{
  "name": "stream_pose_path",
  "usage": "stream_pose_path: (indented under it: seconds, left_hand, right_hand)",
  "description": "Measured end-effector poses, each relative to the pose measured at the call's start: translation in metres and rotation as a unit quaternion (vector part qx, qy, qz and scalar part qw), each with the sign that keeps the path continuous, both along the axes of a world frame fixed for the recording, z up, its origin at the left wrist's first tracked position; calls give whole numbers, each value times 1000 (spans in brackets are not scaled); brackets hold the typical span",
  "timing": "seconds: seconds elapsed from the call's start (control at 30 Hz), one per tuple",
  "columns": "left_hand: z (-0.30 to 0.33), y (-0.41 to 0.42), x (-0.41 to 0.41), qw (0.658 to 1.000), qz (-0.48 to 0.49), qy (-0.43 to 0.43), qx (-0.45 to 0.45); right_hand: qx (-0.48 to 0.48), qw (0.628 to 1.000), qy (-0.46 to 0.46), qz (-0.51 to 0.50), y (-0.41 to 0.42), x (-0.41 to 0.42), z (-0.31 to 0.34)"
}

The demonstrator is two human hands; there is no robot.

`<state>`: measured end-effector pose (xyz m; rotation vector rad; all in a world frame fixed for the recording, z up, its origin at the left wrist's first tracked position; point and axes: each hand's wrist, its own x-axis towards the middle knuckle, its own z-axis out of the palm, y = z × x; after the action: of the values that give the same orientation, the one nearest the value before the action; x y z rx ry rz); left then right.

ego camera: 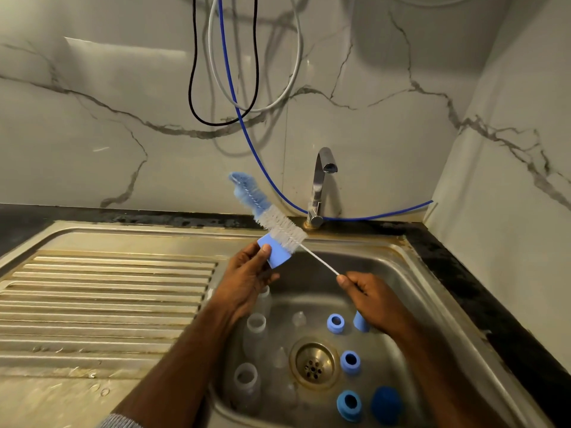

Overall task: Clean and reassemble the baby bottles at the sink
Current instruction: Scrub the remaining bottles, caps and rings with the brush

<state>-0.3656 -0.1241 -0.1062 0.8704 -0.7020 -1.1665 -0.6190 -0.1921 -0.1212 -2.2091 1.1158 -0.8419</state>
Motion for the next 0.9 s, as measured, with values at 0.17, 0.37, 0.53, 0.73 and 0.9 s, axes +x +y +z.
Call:
stream_pose_path:
  seconds: [0.17, 0.37, 0.53, 0.73, 0.9]
  left_hand:
    - [4, -1, -3, 995, -4, 98, -17]
    - [4, -3, -9, 992, -9, 126, 1]
    - [6, -1, 0, 988, -2, 152, 9]
    - [3, 3, -10, 1000, -29, -3, 2]
    - [0, 2, -3, 956, 86, -278, -29]
  right_hand:
    - [5, 999, 2, 33, 3, 4, 2]
    - [-10, 1000, -5, 16, -1, 3, -2]
    - [19, 999, -46, 21, -4, -7, 1]
    - [18, 999, -20, 31, 0, 1, 1]
    - [-26, 1000, 16, 2, -1, -4, -2]
